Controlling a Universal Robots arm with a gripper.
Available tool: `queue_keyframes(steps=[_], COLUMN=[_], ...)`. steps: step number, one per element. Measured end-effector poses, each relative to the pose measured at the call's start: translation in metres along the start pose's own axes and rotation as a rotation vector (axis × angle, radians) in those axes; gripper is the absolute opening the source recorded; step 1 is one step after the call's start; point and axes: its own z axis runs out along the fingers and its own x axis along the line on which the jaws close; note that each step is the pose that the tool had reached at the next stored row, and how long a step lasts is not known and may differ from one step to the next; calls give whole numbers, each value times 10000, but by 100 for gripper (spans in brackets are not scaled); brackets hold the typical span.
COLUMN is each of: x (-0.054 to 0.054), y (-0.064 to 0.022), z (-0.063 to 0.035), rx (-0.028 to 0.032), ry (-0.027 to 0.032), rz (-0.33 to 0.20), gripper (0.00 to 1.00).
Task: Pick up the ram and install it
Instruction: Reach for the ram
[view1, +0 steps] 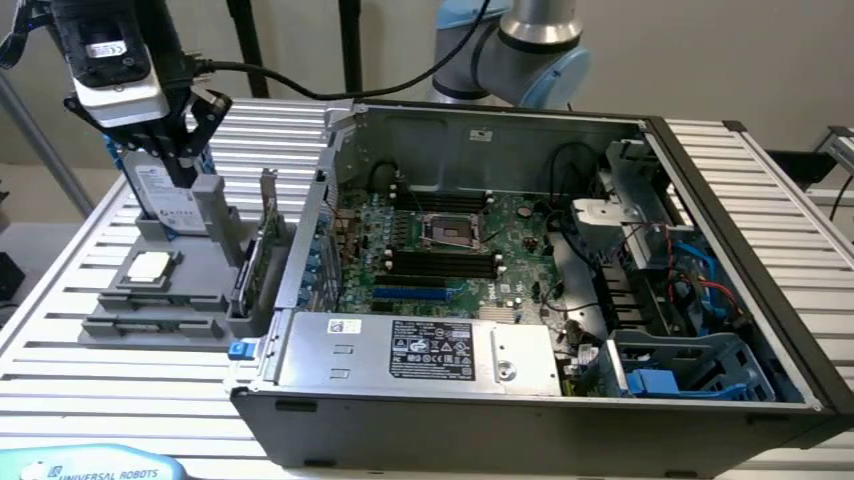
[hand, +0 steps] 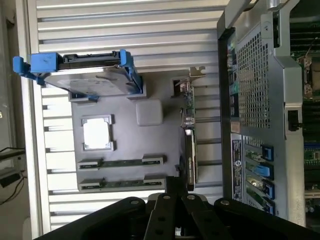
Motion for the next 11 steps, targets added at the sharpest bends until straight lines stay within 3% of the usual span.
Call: queue_keyframes(steps=[11], x=[493], y=[-95], z=[103], rx=[5], ry=[54], rz=[2], gripper=[11])
